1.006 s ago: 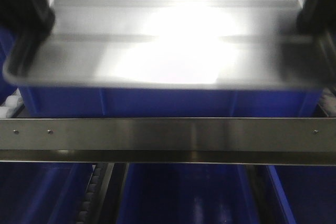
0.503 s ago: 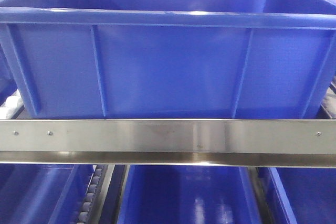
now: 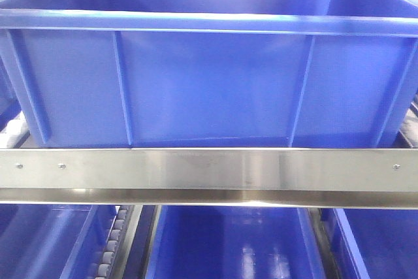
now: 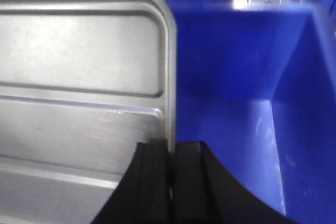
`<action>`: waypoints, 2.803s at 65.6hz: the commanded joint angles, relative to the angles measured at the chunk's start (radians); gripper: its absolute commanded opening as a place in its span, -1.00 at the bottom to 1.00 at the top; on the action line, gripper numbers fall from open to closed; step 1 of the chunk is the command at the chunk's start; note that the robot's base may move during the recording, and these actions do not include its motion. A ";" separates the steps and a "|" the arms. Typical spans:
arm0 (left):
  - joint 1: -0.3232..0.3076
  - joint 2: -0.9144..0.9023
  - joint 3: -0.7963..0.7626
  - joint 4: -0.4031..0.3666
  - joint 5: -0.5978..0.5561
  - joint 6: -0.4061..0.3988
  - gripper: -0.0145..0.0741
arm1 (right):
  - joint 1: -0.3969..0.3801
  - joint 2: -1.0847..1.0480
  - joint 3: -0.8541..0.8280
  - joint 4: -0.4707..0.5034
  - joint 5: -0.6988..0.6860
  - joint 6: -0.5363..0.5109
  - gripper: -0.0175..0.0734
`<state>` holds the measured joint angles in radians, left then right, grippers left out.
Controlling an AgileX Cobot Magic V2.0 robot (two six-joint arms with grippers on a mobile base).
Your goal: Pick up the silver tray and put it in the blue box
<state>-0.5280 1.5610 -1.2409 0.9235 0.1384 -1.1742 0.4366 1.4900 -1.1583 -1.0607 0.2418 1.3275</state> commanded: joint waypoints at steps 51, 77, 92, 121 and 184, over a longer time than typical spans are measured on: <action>0.006 -0.010 -0.049 0.018 0.049 -0.015 -0.13 | -0.036 -0.004 -0.038 -0.037 0.005 -0.002 0.27; 0.008 -0.049 -0.049 0.056 -0.031 -0.015 -0.87 | -0.035 -0.057 -0.038 -0.037 -0.168 -0.002 -0.48; 0.013 -0.127 -0.043 0.074 -0.060 -0.015 -0.88 | -0.035 -0.081 -0.033 -0.042 -0.199 -0.002 -0.50; 0.013 -0.703 0.518 0.150 -0.231 -0.015 -0.88 | -0.035 -0.514 0.364 -0.270 -0.389 -0.002 -0.50; 0.013 -1.330 0.965 0.152 -0.413 -0.015 -0.88 | -0.035 -1.303 0.835 -0.311 -0.298 -0.002 -0.50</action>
<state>-0.5151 0.2242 -0.2481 1.0842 -0.2251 -1.1825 0.4062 0.1778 -0.2949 -1.3631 -0.0479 1.3292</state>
